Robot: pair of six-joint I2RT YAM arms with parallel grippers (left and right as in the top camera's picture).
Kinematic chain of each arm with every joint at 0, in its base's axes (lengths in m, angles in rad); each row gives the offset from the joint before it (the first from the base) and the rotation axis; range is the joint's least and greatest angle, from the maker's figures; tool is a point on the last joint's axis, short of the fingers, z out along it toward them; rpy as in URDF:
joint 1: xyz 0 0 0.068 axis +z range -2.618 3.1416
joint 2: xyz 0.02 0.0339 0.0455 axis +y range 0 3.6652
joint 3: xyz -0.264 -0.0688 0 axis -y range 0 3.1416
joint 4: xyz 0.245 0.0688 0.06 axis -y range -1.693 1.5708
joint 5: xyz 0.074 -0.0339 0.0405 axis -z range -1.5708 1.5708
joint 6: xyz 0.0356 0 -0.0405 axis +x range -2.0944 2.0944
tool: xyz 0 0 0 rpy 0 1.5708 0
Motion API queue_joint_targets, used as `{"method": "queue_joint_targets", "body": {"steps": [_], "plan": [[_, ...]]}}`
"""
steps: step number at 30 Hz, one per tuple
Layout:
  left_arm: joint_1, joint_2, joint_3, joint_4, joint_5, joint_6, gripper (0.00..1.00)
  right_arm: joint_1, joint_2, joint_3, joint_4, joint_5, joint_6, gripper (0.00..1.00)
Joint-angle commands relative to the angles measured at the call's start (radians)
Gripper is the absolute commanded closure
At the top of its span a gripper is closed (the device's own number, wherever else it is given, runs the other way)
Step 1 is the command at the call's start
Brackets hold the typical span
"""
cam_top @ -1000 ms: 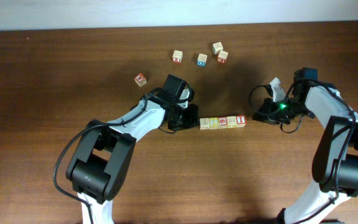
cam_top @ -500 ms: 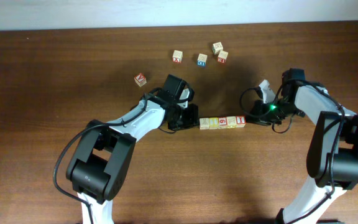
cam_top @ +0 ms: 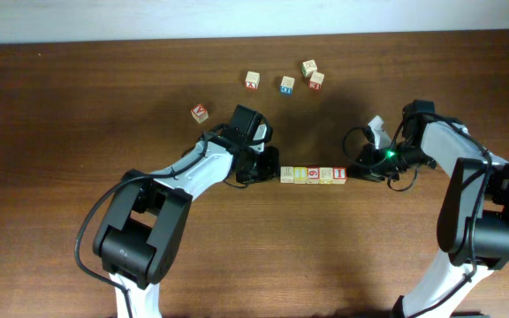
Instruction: Rotate 5 blocks
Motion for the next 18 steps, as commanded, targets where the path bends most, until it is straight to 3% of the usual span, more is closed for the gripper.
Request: {"method": "queue_joint_targets", "body": {"steps": [1,18], "plan": [[-0.007,0.012,-0.009,0.013,0.040,-0.003,1.00,0.012,-0.040,-0.006,-0.017,-0.084,-0.016,0.96],[-0.007,0.012,-0.009,0.017,0.040,-0.003,1.00,0.150,-0.083,0.082,-0.089,-0.099,0.015,0.96]]}}
